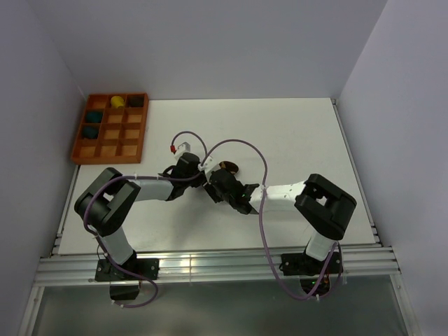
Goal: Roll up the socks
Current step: Roll the sock at the center of the board.
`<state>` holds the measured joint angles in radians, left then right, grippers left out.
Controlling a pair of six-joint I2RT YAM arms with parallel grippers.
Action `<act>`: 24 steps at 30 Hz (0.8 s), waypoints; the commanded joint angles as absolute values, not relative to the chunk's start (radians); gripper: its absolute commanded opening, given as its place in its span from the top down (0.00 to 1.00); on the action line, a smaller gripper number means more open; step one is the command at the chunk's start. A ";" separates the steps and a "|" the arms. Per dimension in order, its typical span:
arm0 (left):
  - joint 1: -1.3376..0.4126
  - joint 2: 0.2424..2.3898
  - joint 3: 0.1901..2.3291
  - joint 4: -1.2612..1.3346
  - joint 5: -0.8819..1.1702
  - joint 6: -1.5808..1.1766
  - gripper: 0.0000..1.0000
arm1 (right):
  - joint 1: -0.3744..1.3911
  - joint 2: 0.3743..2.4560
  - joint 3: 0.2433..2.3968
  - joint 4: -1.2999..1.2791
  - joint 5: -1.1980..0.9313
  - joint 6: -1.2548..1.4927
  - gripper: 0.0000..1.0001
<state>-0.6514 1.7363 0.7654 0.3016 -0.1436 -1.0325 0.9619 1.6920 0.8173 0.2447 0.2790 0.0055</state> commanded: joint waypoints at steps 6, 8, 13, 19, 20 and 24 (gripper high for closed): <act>-0.664 1.741 0.779 0.184 -0.126 -0.983 0.82 | 0.953 1.602 0.808 0.222 0.357 -0.064 0.48; -0.666 1.746 0.782 0.184 -0.123 -0.982 0.82 | 0.953 1.583 0.807 0.224 0.356 -0.078 0.48; -0.664 1.752 0.787 0.181 -0.120 -0.982 0.82 | 0.953 1.612 0.828 0.213 0.353 -0.100 0.48; -0.664 1.744 0.787 0.178 -0.123 -0.980 0.82 | 0.953 1.667 0.839 0.221 0.324 -0.098 0.48; -0.666 1.743 0.787 0.176 -0.123 -0.980 0.82 | 0.953 1.677 0.842 0.219 0.324 -0.098 0.48; -0.666 1.747 0.787 0.178 -0.118 -0.982 0.82 | 0.953 1.716 0.844 0.227 0.305 -0.091 0.48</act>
<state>-0.6518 1.7363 0.7853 0.2626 -0.1341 -1.0218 0.9577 1.6867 0.8139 0.2234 0.3164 -0.0803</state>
